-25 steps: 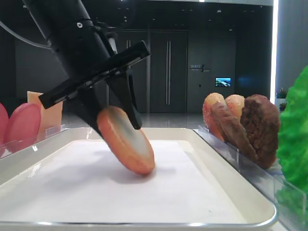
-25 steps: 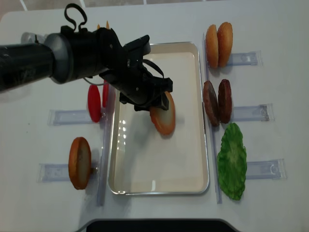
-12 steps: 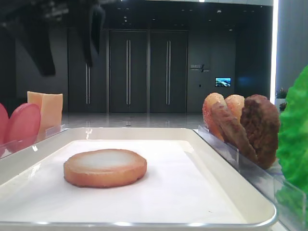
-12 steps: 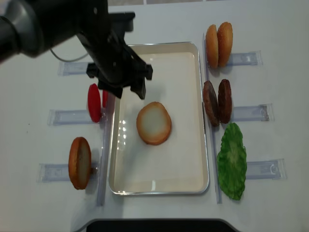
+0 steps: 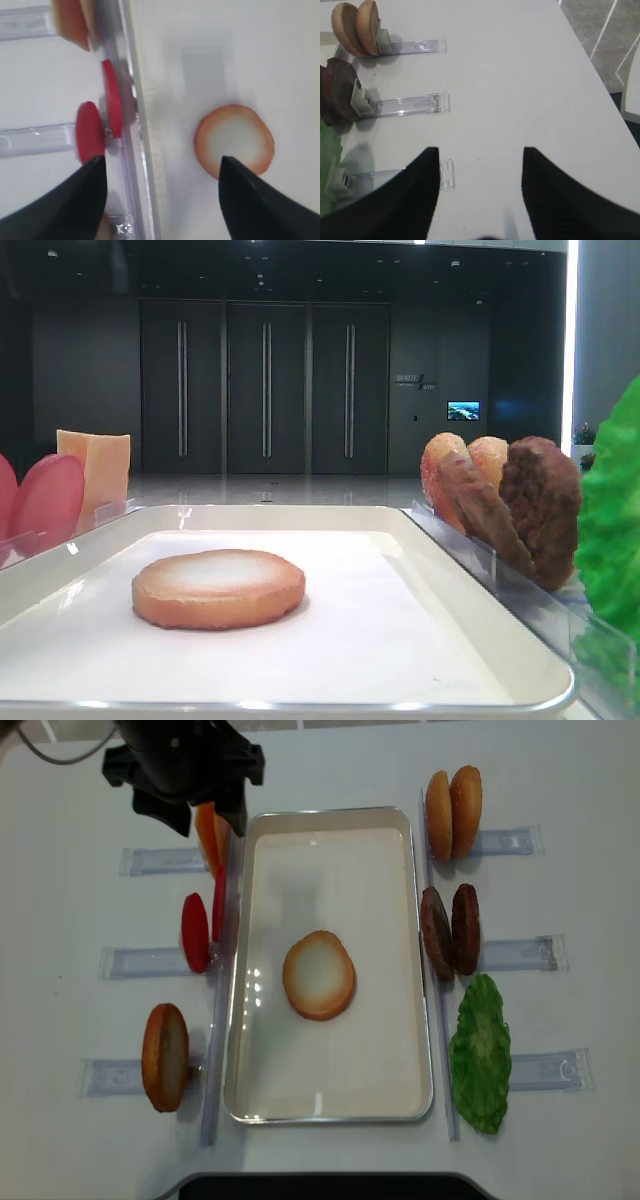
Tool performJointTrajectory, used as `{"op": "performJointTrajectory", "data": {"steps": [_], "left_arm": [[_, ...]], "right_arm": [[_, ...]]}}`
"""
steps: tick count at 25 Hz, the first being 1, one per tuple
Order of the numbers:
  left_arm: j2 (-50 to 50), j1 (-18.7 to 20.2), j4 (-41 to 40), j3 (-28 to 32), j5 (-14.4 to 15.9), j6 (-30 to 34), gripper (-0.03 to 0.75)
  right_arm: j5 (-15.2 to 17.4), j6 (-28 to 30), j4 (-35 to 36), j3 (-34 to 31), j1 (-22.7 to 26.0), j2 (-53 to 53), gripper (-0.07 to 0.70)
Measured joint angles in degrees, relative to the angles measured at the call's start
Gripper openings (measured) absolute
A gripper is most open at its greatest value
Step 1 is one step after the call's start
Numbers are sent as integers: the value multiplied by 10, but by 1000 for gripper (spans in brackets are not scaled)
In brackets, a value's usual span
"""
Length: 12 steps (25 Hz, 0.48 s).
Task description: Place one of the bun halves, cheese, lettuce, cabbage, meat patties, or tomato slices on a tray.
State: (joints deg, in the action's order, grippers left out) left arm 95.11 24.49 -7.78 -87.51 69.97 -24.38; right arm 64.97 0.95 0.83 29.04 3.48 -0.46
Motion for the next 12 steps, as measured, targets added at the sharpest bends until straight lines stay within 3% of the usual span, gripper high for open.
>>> {"op": "performJointTrajectory", "data": {"steps": [6, 9, 12], "left_arm": [[0, -137, -101, 0, 0, 53, 502], [-17, -176, -117, 14, 0, 77, 490], [-87, -187, -144, 93, -1, 81, 487]], "right_arm": [[0, 0, 0, 0, 0, 0, 358], [0, 0, 0, 0, 0, 0, 358], [0, 0, 0, 0, 0, 0, 358]]}}
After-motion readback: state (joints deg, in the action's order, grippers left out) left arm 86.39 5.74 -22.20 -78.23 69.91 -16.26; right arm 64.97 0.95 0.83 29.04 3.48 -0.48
